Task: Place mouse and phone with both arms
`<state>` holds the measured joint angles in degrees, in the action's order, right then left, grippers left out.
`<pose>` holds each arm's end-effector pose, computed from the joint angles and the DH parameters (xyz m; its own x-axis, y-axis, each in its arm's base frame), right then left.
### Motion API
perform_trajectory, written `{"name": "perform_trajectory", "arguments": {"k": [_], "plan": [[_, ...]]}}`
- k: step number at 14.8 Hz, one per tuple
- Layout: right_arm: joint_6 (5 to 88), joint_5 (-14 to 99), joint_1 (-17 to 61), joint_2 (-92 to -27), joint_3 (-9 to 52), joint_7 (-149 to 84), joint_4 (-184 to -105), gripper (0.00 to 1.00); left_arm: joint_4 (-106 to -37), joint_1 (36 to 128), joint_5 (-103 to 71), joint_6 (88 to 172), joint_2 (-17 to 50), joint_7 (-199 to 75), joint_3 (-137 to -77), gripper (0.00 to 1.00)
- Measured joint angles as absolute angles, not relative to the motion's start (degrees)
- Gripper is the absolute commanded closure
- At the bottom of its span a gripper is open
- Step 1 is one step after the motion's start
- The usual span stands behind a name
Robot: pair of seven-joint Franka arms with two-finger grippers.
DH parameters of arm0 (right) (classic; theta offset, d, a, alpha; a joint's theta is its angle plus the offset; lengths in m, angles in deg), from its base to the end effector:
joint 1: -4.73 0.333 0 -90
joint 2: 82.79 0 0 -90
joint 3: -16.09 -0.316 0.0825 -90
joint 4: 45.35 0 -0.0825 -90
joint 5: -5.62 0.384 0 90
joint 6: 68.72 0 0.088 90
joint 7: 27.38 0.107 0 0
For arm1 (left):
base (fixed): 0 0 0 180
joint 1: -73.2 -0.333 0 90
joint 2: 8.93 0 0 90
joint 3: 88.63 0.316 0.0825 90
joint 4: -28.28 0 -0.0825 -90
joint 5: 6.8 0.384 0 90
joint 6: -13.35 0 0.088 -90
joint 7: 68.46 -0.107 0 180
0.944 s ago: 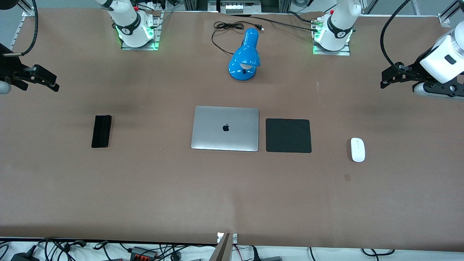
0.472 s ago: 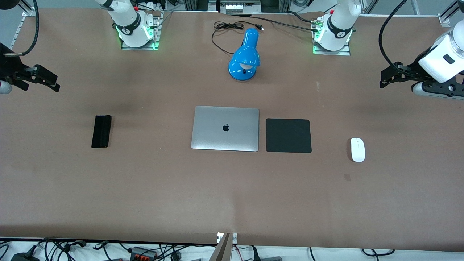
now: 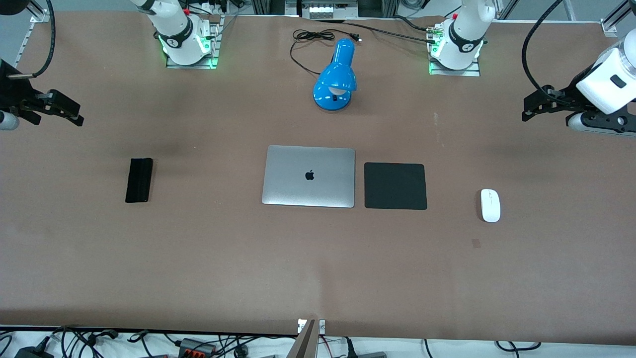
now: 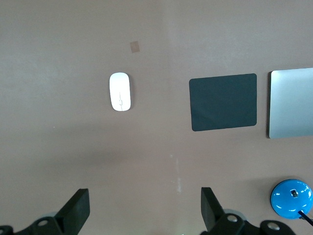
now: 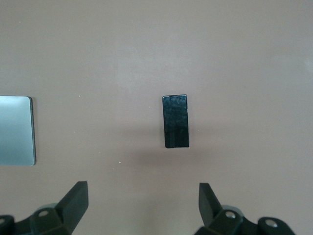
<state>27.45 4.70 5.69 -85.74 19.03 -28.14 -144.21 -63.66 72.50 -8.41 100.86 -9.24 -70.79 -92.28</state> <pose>0.5447 -0.0210 0.5887 0.9998 -0.0195 0.0043 -0.0196 -0.9997 0.0134 0.5462 -0.0314 0.6080 0.9931 -0.0931 -0.0707 -0.0911 -0.9954 0.0306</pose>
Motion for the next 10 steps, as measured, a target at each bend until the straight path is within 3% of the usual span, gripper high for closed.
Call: {"name": "perform_trajectory", "arguments": {"k": [10], "plan": [[31.81,4.65,5.93,-77.84,18.86,-28.13,-145.04,0.00,-63.64,72.48,-8.41,100.81,-9.24,-70.79,-92.28,0.00]]}}
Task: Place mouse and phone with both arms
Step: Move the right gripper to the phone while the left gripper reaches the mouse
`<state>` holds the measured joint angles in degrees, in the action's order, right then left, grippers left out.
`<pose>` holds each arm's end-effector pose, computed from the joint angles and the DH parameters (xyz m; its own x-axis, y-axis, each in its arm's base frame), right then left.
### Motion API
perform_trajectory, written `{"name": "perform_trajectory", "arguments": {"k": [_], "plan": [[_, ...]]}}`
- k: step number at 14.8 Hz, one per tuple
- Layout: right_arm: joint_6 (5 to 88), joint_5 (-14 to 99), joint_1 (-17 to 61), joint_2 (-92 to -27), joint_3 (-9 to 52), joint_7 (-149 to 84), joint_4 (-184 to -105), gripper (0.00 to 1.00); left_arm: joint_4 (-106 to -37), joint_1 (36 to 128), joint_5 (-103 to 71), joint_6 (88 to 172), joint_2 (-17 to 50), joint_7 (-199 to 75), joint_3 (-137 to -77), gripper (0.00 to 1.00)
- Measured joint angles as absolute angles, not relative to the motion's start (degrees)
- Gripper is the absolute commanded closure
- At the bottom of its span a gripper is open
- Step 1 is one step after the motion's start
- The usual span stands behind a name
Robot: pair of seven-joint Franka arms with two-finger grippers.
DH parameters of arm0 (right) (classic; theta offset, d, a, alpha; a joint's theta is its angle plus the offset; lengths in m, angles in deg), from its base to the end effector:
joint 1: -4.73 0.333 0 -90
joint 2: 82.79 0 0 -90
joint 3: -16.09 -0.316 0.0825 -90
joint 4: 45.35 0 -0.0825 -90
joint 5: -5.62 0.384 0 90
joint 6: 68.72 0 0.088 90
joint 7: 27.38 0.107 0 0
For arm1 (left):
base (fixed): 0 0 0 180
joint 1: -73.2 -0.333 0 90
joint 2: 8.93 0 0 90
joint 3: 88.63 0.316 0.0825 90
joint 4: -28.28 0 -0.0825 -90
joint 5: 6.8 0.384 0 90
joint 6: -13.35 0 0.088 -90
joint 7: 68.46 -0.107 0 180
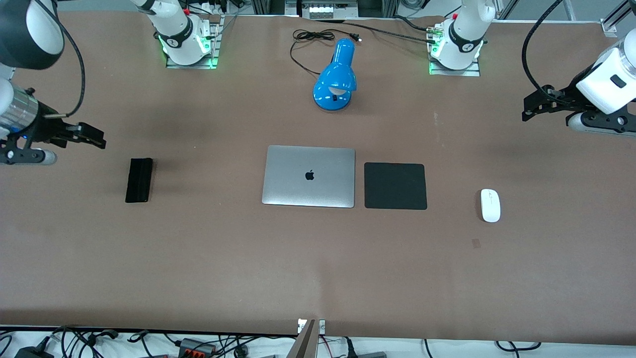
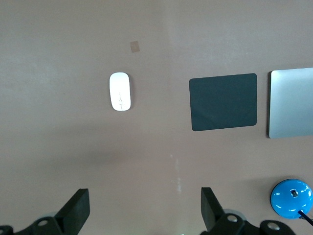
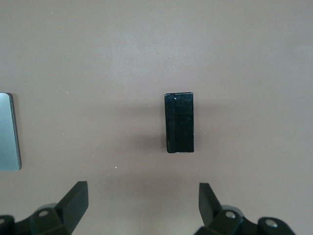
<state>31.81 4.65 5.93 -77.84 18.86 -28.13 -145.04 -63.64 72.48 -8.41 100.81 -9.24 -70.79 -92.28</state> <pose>0.5817 -0.0166 0.5105 0.9974 -0.0113 -0.0719 -0.0099 -0.9998 0.0196 0.5461 -0.0312 0.6081 0.9931 -0.0927 -0.0712 -0.0908 -0.9954 0.0307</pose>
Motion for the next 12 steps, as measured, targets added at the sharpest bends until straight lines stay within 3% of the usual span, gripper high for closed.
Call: {"name": "perform_trajectory", "arguments": {"k": [5,10,12], "plan": [[33.32,4.63,6.95,-74.23,18.79,-28.11,-145.54,0.00,-64.03,72.48,-8.41,99.83,-5.52,-70.79,-92.28,0.00],[39.39,4.54,6.88,-67.05,19.13,-28.10,-147.12,0.00,-62.98,72.31,-7.05,100.39,3.59,-70.80,-91.69,0.00],[43.10,4.51,6.54,-64.52,19.35,-28.09,-148.74,0.00,-62.90,71.69,-4.32,104.94,8.61,-70.80,-91.52,0.00]]}}
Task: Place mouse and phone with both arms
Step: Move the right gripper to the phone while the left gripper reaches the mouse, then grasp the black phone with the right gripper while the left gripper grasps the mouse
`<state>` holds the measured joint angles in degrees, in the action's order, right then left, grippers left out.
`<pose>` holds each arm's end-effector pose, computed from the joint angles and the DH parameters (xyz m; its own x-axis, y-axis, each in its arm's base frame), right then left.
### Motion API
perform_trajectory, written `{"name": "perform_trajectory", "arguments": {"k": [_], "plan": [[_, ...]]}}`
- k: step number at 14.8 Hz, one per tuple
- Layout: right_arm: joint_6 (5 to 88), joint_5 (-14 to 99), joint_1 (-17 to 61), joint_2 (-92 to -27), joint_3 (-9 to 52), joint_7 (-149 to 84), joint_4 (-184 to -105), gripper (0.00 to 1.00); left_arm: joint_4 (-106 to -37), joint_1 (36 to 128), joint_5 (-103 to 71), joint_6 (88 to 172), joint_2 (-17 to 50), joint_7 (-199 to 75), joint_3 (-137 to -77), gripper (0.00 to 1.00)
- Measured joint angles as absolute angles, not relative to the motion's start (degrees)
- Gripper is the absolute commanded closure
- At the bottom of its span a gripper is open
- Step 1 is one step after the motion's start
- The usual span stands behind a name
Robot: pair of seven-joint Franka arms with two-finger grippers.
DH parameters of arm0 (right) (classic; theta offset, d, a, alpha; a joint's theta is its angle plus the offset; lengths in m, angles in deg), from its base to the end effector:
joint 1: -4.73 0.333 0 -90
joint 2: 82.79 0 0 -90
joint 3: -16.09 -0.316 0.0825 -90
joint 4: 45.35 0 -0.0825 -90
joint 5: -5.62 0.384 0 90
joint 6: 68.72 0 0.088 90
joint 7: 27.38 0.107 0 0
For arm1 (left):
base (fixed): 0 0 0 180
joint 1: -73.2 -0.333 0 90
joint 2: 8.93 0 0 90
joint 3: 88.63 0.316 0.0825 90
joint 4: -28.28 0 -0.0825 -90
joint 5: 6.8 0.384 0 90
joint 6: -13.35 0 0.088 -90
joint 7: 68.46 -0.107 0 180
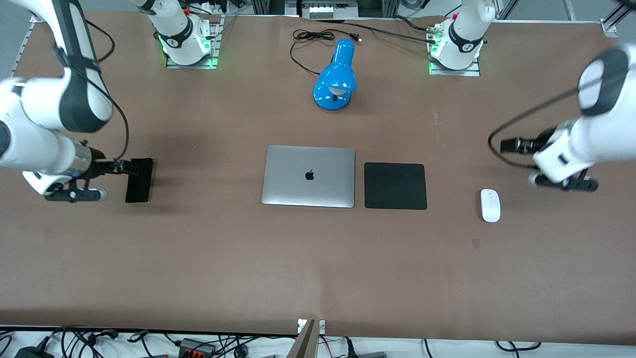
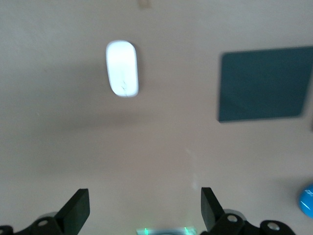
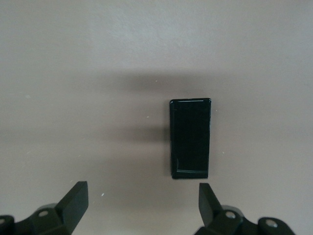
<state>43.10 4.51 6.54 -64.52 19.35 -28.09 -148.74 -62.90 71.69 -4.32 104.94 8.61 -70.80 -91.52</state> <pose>0.6158 -0.0147 0.3557 0.9853 -0.0056 -0.1710 -0.0001 -0.9995 0.0322 0.6166 -0.0073 0.4364 0.9531 -0.0672 -0.2950 -0.0746 -0.9971 -0.0138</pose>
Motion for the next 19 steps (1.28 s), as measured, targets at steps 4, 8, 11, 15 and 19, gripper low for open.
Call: {"name": "perform_trajectory", "arguments": {"k": [4,8,11,15,19], "plan": [[51.77,4.31,4.23,-62.96,19.70,-28.34,-156.29,0.00,-65.77,70.50,-3.34,120.27,16.95,-70.84,-91.39,0.00],[54.68,4.24,2.36,-60.85,19.86,-32.15,-159.15,0.00,-73.33,70.00,-3.33,135.84,19.01,-70.87,-91.34,0.00],[58.51,4.24,-0.08,-57.51,19.91,-36.61,-159.27,0.00,-76.95,68.35,-2.48,144.19,20.70,-73.12,-91.22,0.00],[61.12,4.25,-0.70,-54.63,19.81,-37.22,-159.27,0.00,-78.45,65.59,-2.39,148.24,23.59,-75.97,-91.18,0.00],[61.88,5.42,-0.69,-53.58,19.75,-36.78,-159.27,0.00,-80.71,65.95,-2.38,153.55,24.12,-76.02,-91.35,0.00]]}}
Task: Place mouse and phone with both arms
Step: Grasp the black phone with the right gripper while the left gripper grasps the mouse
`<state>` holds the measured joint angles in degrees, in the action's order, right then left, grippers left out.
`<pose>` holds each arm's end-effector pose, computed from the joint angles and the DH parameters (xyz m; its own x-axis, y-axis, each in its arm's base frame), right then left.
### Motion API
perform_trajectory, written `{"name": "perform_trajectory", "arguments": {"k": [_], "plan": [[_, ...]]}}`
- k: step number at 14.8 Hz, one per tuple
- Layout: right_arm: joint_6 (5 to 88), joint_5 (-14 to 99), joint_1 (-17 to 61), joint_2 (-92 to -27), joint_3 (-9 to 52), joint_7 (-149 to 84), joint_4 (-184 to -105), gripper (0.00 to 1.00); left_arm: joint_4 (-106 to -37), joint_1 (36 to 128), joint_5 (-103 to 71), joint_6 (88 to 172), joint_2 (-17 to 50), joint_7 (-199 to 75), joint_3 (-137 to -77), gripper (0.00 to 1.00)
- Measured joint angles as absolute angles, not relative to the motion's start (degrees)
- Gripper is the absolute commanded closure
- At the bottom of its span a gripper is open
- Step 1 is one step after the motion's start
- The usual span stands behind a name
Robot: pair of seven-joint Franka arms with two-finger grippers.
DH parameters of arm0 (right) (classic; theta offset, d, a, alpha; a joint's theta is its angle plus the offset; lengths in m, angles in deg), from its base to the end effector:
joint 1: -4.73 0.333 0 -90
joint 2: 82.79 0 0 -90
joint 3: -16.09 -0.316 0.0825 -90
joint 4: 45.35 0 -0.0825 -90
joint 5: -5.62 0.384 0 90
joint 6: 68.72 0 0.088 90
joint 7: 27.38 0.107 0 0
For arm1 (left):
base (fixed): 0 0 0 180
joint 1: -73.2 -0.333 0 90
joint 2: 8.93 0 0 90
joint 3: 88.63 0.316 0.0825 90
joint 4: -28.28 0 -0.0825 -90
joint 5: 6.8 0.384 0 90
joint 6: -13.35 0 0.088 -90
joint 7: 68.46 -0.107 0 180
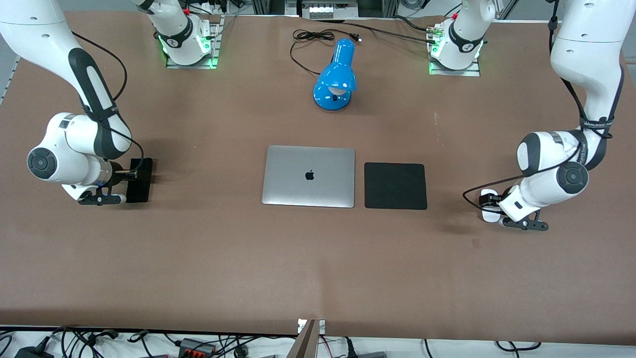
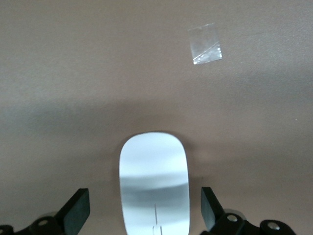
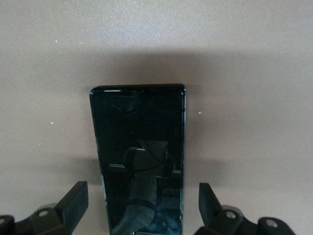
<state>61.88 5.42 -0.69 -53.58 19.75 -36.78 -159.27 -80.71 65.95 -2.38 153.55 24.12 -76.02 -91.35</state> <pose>0.5781 -0.0923 0.1879 0.9757 0.0128 -0.2186 0.0126 -0.9999 -0.0025 0.6253 0.0508 0.1915 0.9939 -0.1051 -0.0340 -0.1057 -0.9942 -0.0173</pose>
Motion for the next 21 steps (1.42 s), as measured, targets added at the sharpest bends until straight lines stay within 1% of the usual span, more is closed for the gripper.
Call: {"name": "perform_trajectory", "arguments": {"k": [2,3,4,5,6,7,8,9,13,15,17,19,21], "plan": [[62.32,6.26,-0.68,-53.03,19.70,-36.69,-159.27,0.00,-81.89,65.98,-2.38,155.00,24.18,-76.02,-91.42,0.00],[62.52,6.44,-0.68,-52.79,19.66,-36.66,-159.27,0.00,-82.15,65.98,-2.38,155.43,24.27,-76.02,-91.42,0.02],[62.63,6.50,-0.68,-52.54,19.64,-36.64,-159.27,0.00,-82.30,65.98,-2.38,156.22,24.46,-76.02,-91.42,0.11],[62.73,6.50,-0.68,-52.31,19.63,-36.64,-159.27,0.00,-82.39,65.98,-2.38,157.05,24.75,-76.02,-91.42,0.28],[62.86,6.50,-0.68,-52.18,19.62,-36.63,-159.27,0.00,-82.42,65.98,-2.38,157.56,25.08,-76.02,-91.42,0.41],[63.03,6.51,-0.66,-52.16,19.60,-36.63,-159.27,0.00,-82.42,65.97,-2.38,157.81,25.36,-76.02,-91.42,0.50],[63.17,6.51,-0.65,-52.16,19.59,-36.63,-159.27,0.00,-82.42,65.97,-2.38,157.88,25.54,-76.02,-91.42,0.56],[63.26,6.51,-0.65,-52.14,19.59,-36.62,-159.27,0.00,-82.42,65.97,-2.38,157.89,25.57,-76.02,-91.43,0.59],[63.76,6.54,-0.60,-51.65,19.56,-36.10,-159.27,0.00,-81.87,66.04,-2.38,158.17,25.32,-76.02,-91.91,0.59],[63.91,6.54,-0.53,-51.35,19.54,-35.86,-159.27,0.00,-80.51,66.63,-2.38,156.48,24.38,-76.00,-92.36,0.59],[64.10,6.54,-0.52,-51.20,19.54,-35.83,-159.27,0.00,-77.65,68.29,-2.39,150.12,22.57,-74.30,-93.46,0.59],[64.17,6.54,-0.51,-51.11,19.54,-35.83,-159.27,0.00,-74.38,70.57,-2.39,142.52,20.81,-69.72,-95.87,0.59],[64.22,6.53,-0.51,-51.07,19.54,-35.83,-159.27,0.00,-73.13,71.99,-2.39,139.01,19.83,-63.37,-99.71,0.59]]}}
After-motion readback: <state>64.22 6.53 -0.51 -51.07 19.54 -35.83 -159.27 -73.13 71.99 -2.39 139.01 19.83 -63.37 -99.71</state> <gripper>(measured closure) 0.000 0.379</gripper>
